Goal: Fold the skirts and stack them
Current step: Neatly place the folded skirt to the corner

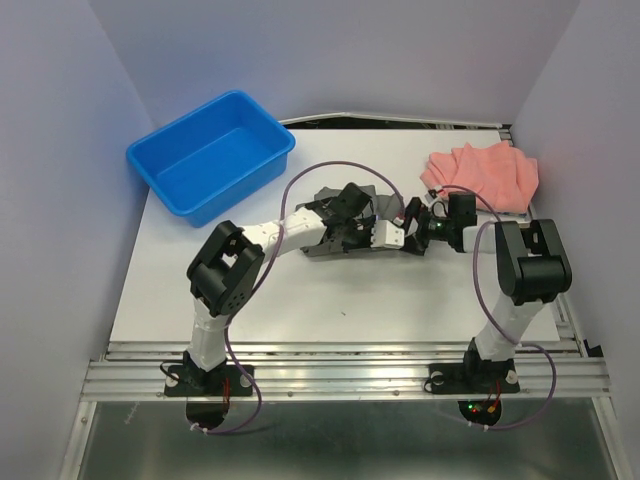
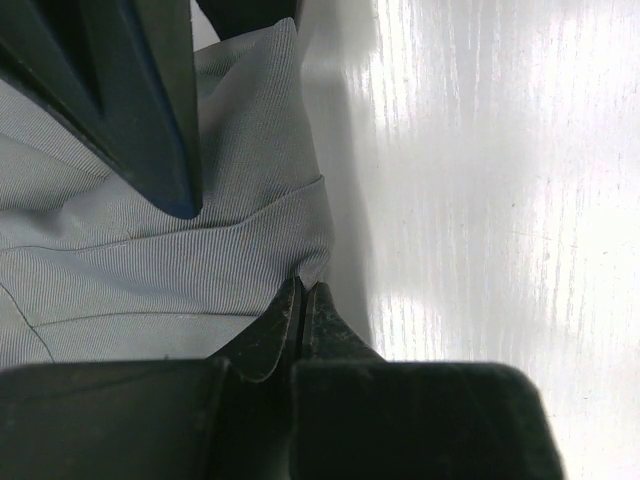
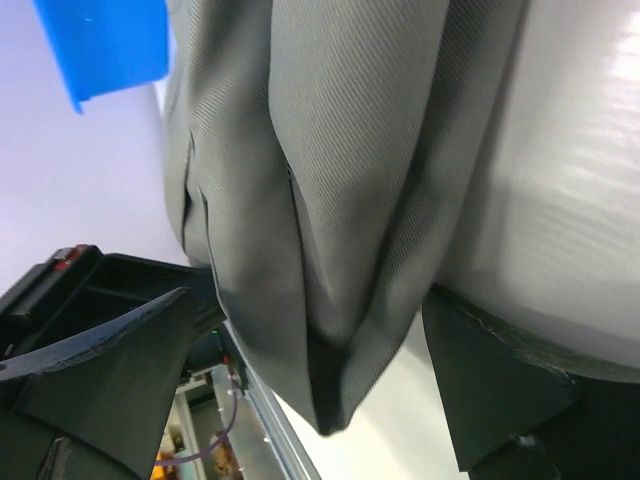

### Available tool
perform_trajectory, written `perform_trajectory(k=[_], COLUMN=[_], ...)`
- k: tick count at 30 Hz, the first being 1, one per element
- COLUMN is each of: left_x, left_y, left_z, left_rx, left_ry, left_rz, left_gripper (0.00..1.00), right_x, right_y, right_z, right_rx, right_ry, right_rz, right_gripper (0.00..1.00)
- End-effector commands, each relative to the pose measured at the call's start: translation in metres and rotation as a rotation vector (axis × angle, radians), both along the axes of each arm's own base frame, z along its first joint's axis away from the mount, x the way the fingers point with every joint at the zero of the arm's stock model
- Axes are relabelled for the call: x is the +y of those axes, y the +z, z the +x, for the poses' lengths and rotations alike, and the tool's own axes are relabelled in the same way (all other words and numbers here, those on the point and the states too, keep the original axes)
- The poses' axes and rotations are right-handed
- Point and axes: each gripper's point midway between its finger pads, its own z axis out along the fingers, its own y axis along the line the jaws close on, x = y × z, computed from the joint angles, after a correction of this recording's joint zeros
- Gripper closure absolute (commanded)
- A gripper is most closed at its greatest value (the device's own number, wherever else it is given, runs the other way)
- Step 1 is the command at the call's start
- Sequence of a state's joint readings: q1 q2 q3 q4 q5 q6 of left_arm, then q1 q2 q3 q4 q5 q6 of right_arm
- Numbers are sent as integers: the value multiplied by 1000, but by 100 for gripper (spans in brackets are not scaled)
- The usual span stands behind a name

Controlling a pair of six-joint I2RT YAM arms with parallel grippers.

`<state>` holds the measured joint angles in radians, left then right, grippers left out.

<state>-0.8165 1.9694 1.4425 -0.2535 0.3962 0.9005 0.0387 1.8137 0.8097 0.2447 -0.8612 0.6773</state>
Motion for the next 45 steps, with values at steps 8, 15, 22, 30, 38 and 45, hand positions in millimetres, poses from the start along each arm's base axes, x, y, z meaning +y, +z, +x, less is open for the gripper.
perform_trajectory(k=[8, 15, 22, 30, 38, 45], left_x=[-16, -25, -25, -28, 3, 106], left_y=[37, 39, 34, 34, 79, 84], left_z=[17, 26, 23, 27, 53, 39], left_rx=[-42, -21, -3, -5, 259, 602], left_ry=[26, 36, 24, 38, 467, 1089], left_rz=[-71, -110, -98, -109, -277, -414], left_gripper=[100, 100, 100, 100, 53, 22], right_x=[16, 14, 2, 19, 17, 21], right_y=[-18, -7, -16, -13, -21, 2], right_z=[16, 29, 62, 70, 78, 82], right_rx=[42, -52, -21, -59, -145, -253], right_ry=[-102, -206, -345, -303, -256, -157], right_rz=[47, -36, -76, -61, -167, -203], right_gripper=[1, 8, 7, 40, 89, 99])
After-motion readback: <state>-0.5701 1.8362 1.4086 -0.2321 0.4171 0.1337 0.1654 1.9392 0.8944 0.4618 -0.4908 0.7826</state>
